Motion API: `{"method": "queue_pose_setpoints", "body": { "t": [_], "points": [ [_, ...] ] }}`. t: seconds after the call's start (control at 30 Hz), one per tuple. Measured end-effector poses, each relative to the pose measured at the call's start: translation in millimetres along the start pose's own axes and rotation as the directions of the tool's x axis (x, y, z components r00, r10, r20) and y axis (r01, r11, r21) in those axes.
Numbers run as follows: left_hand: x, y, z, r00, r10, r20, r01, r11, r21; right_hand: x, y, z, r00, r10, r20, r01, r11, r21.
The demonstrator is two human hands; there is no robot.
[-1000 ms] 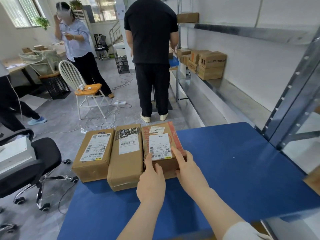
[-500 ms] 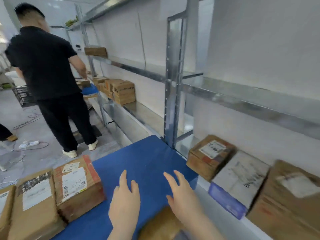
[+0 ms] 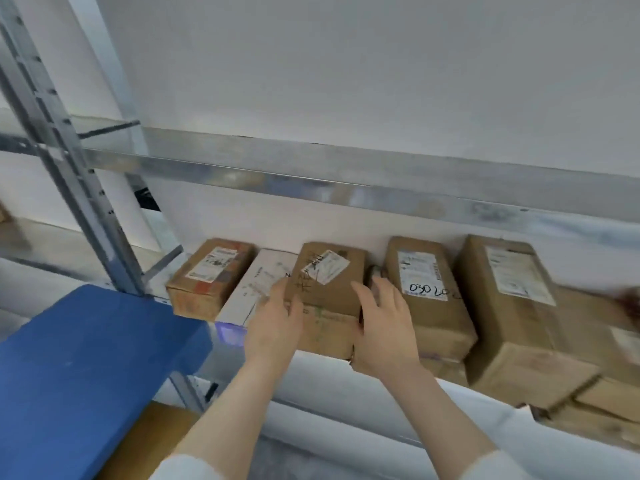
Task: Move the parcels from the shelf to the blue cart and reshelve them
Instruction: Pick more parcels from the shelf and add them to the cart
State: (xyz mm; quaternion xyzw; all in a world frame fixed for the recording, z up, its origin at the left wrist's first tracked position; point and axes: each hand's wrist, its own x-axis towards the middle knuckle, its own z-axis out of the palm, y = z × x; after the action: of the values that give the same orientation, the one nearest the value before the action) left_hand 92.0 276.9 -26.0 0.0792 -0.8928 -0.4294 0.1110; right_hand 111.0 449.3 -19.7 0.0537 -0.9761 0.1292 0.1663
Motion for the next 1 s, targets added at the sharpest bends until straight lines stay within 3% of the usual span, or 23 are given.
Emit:
{"method": "queue_pose_setpoints", "body": {
  "t": [0.1, 0.17, 0.27, 0.37, 0.47, 0.57, 0.67, 0.83, 1.0],
  "points": [
    [0, 16, 19, 0.996, 0.067, 0.067, -0.066, 0.998, -0.019, -11, 18, -11, 0.989, 0.059, -0.138, -0.056, 0.998, 0.024],
    [0, 27, 30, 0.993, 0.089, 0.075, -0.093, 0.994, 0.06, -16, 31, -17, 0.975, 0.114, -0.189, -0.115, 0.993, 0.003],
    [-7, 48, 47, 0.982, 0.126, 0.143, -0.144, 0.982, 0.123, -24, 53, -23, 0.932, 0.279, -0.232, -0.283, 0.959, 0.013],
    [-18, 68, 71, 0.953, 0.179, 0.245, -0.197, 0.979, 0.048, -35, 76, -26, 0.875, 0.462, -0.142, -0.455, 0.887, 0.082],
    [-34, 88, 100, 0.91, 0.175, 0.375, -0.169, 0.984, -0.049, -46, 92, -24, 0.843, 0.534, -0.062, -0.514, 0.835, 0.196],
    [-44, 94, 120, 0.906, 0.078, 0.417, -0.029, 0.992, -0.123, -50, 94, -19, 0.848, 0.53, 0.02, -0.496, 0.779, 0.383],
    [-39, 88, 121, 0.899, 0.064, 0.434, 0.015, 0.984, -0.176, -51, 99, -19, 0.884, 0.462, 0.067, -0.44, 0.778, 0.449],
    [-33, 83, 115, 0.844, 0.119, 0.524, -0.028, 0.984, -0.178, -54, 123, -23, 0.938, 0.294, 0.182, -0.345, 0.832, 0.435],
    [-37, 83, 118, 0.817, 0.102, 0.567, 0.056, 0.966, -0.253, -51, 127, -15, 0.955, 0.258, 0.147, -0.297, 0.841, 0.453]
  ]
}}
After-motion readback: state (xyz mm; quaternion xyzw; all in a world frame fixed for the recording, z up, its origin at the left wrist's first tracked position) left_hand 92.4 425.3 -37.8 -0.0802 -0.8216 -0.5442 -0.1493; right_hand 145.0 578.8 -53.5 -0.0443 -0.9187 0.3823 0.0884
